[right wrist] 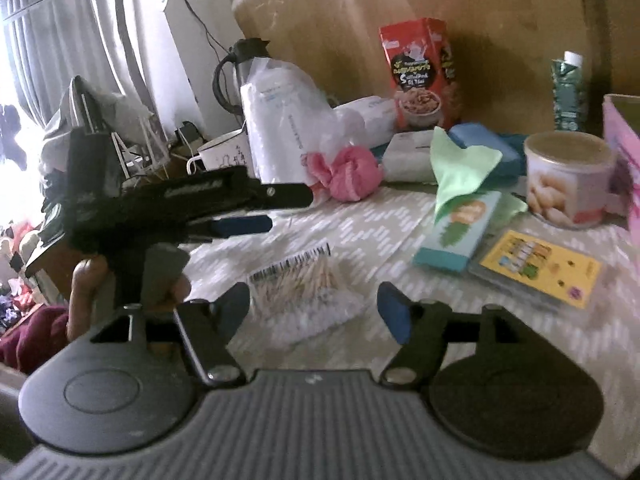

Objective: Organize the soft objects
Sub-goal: 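Grasp the plastic-wrapped cotton swab pack with the left tool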

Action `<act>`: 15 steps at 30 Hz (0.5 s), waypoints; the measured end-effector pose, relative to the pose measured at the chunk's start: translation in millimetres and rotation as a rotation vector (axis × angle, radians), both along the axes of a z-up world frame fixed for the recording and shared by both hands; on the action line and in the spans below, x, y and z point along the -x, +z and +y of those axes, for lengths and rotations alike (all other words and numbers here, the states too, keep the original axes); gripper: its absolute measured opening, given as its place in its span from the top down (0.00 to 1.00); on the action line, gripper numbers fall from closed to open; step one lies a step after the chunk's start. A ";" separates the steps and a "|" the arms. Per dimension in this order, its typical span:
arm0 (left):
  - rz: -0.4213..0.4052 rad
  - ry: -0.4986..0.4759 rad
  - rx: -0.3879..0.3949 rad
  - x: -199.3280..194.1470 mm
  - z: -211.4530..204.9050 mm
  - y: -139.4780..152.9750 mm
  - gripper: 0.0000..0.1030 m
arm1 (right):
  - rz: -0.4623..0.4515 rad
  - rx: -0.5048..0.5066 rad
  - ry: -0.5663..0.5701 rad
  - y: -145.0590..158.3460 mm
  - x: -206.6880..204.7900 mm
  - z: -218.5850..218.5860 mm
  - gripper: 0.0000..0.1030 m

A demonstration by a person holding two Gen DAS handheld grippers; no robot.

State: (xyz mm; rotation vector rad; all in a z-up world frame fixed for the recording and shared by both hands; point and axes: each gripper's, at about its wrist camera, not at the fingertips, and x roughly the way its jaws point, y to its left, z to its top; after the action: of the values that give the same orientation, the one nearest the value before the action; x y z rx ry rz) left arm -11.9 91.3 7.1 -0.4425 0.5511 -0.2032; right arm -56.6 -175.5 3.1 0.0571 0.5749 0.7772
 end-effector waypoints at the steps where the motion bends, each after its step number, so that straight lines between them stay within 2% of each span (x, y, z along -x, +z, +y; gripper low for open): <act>1: 0.003 -0.006 0.005 -0.3 0.6 0.0 0.10 | -0.003 0.016 -0.002 -1.7 2.3 0.7 0.27; 6: 0.006 -0.043 0.023 8.9 1.3 4.0 0.13 | -0.018 0.074 0.009 -8.1 8.9 8.0 0.27; 12: 0.001 -0.120 -0.067 28.7 -18.2 12.0 0.14 | -0.072 0.147 0.038 -11.5 13.1 20.1 0.27; 15: 0.071 -0.165 -0.116 22.7 -31.6 3.0 0.15 | -0.086 0.173 0.044 -12.5 10.7 28.4 0.27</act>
State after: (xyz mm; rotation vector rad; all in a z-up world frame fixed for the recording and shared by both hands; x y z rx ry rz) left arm -34.6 59.7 10.1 -0.2925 0.6662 -0.3130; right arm -67.3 -147.1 -9.4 -0.1478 0.5615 0.7660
